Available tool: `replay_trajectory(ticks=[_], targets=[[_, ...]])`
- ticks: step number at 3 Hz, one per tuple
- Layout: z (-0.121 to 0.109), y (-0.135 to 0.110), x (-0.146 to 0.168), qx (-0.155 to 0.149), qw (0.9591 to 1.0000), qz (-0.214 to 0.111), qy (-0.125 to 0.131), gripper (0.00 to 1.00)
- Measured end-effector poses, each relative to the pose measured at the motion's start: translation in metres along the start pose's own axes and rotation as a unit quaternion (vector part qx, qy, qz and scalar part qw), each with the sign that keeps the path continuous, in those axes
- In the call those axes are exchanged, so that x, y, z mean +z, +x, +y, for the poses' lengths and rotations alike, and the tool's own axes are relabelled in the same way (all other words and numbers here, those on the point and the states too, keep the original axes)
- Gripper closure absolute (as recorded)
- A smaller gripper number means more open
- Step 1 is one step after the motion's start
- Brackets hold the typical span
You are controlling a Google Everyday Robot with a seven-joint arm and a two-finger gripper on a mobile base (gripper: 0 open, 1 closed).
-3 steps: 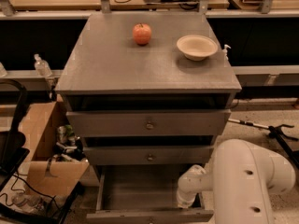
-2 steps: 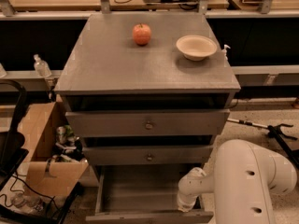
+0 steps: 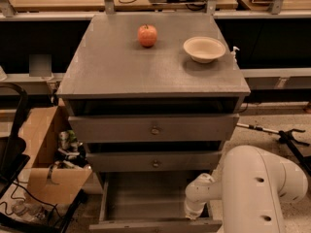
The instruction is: Open bottom drawer
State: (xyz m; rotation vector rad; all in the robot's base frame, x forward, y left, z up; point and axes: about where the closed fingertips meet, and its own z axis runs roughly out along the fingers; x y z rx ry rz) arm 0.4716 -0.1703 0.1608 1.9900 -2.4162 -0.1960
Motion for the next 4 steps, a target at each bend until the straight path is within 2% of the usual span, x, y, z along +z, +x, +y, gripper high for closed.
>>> replay_trajectory(ticks=[2, 3, 4], targets=[[-0.0017, -0.0007, -0.0001, 0.000, 1.0000, 0.000, 0.000, 1.00], [-0.0021, -0.0010, -0.0001, 0.000, 1.0000, 0.000, 0.000, 0.84], [-0.0030, -0.0014, -0.0002, 0.000, 1.0000, 0.000, 0.000, 0.60]])
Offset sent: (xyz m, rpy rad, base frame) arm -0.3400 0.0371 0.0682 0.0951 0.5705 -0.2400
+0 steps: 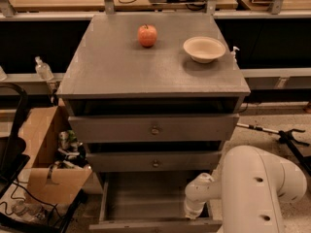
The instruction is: Open bottom drawer
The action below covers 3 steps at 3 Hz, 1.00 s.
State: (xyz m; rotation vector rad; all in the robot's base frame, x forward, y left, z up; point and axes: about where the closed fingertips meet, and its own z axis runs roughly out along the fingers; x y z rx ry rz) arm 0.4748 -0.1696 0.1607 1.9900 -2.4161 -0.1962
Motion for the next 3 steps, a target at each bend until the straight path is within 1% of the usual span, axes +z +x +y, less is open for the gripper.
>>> replay_trajectory(ticks=[2, 3], targets=[[0.001, 0.000, 0.001, 0.000, 1.0000, 0.000, -0.001, 0.14], [-0.011, -0.005, 0.000, 0.000, 1.0000, 0.000, -0.001, 0.00]])
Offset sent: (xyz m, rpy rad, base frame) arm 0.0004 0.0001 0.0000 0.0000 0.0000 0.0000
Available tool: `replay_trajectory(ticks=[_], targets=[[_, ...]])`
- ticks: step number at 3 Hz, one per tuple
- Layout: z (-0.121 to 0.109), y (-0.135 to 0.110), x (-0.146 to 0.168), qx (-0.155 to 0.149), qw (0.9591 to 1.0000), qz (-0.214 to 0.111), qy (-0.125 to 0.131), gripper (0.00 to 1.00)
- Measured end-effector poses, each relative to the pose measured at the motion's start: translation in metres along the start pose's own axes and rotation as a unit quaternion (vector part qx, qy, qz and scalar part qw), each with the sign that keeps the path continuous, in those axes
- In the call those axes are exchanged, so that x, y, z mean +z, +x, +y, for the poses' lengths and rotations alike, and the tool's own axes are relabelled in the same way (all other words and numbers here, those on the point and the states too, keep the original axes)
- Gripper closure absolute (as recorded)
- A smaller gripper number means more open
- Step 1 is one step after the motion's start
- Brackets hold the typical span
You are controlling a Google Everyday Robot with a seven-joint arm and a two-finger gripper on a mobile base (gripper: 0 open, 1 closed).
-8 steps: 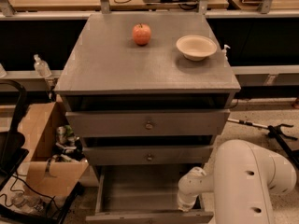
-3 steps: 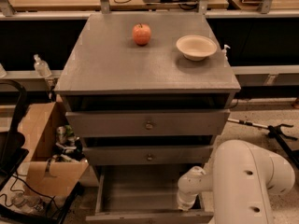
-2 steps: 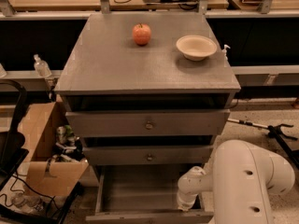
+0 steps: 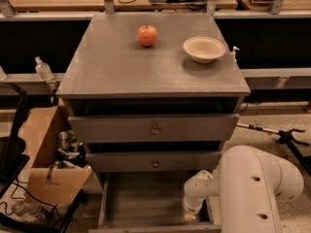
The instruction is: Open bottom drawer
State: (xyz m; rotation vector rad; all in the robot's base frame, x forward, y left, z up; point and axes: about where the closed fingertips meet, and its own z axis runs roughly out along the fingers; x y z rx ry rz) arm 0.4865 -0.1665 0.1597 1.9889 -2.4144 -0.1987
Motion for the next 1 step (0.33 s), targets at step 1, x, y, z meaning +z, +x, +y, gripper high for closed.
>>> replay_trajectory(ticks=[1], targets=[[-0.0006, -0.0003, 0.0000, 0.000, 1.0000, 0.000, 0.000, 0.00]])
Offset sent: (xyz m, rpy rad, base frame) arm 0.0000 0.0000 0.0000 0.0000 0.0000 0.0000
